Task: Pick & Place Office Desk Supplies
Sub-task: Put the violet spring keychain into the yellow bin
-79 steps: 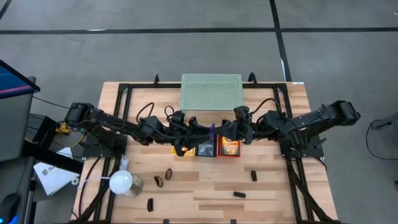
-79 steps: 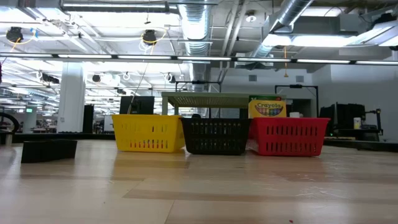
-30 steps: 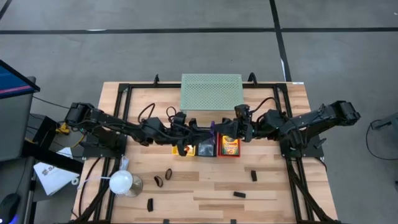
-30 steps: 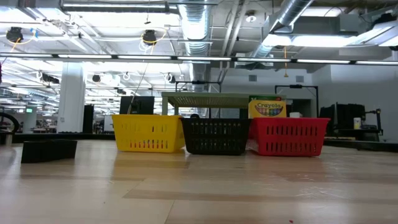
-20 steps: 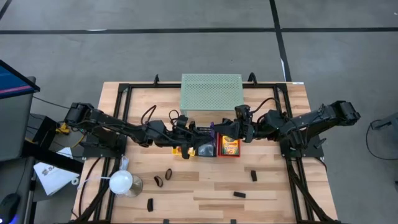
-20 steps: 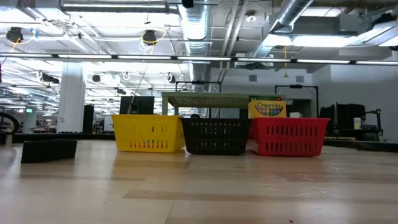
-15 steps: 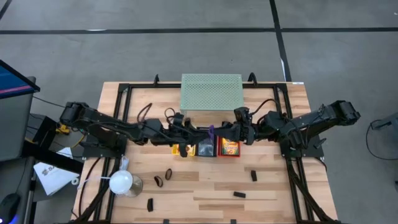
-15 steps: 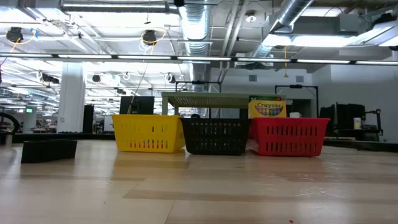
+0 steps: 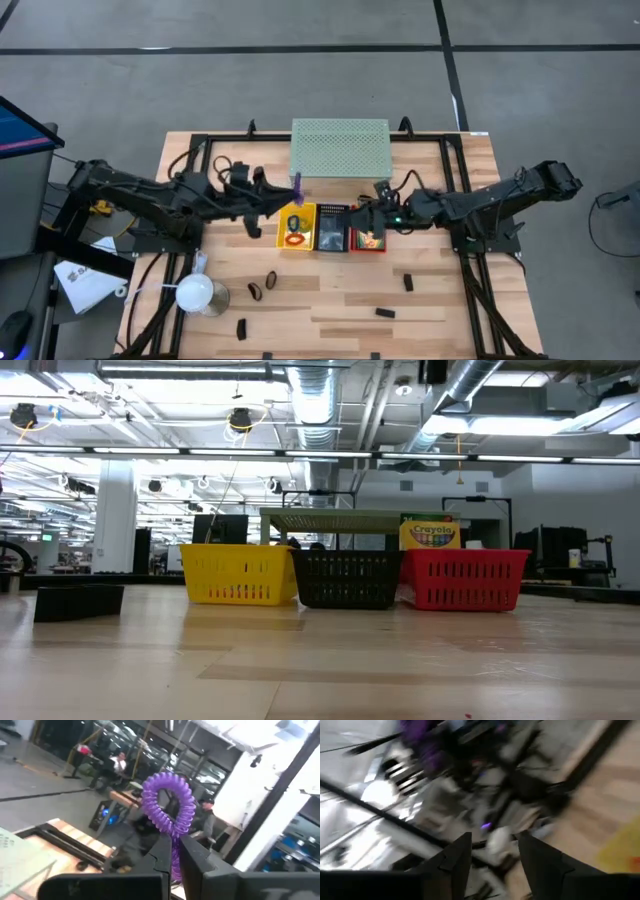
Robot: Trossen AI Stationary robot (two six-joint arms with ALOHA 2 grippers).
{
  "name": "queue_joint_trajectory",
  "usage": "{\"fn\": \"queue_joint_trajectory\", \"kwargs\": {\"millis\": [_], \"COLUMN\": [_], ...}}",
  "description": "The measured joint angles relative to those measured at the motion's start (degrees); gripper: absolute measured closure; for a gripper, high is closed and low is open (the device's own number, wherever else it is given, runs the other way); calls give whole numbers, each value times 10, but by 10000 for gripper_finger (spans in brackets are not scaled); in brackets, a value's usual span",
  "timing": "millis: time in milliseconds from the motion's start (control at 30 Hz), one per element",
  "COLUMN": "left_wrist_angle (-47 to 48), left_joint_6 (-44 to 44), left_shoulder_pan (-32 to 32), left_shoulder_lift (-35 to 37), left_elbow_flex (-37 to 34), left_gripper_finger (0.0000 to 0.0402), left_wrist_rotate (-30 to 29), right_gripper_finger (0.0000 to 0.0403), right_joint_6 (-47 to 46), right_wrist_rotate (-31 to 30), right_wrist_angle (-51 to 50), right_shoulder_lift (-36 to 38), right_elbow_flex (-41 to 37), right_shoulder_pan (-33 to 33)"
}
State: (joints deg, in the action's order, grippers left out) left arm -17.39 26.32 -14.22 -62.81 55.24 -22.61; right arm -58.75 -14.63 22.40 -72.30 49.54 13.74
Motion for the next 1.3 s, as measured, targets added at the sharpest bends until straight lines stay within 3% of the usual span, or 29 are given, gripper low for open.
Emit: {"fn": "queue_joint_trajectory", "kwargs": {"millis": [200,633,900,1067,1300], "left_wrist_angle": [133,415,418,421,421], "left_joint_6": [80,333,337,304,281], "left_shoulder_pan": [-37,-121,-16,57,75], "left_shoulder_lift": [-21,-99,-160,-194,-249], "left_elbow_flex": [0,-1,0,0,0], "left_gripper_finger": [396,396,396,396,395], "left_wrist_rotate": [-15,-13,-12,32,81], "right_gripper_finger": [243,244,244,244,244], "right_joint_6": [8,-14,-105,-129,-133], "right_wrist_rotate": [-94,-304,-364,-365,-364], "right_wrist_angle": [-85,-329,-427,-433,-440], "right_shoulder_lift": [20,167,172,164,155], "right_elbow_flex": [0,0,0,0,0], "right_shoulder_pan": [4,87,139,148,148]}}
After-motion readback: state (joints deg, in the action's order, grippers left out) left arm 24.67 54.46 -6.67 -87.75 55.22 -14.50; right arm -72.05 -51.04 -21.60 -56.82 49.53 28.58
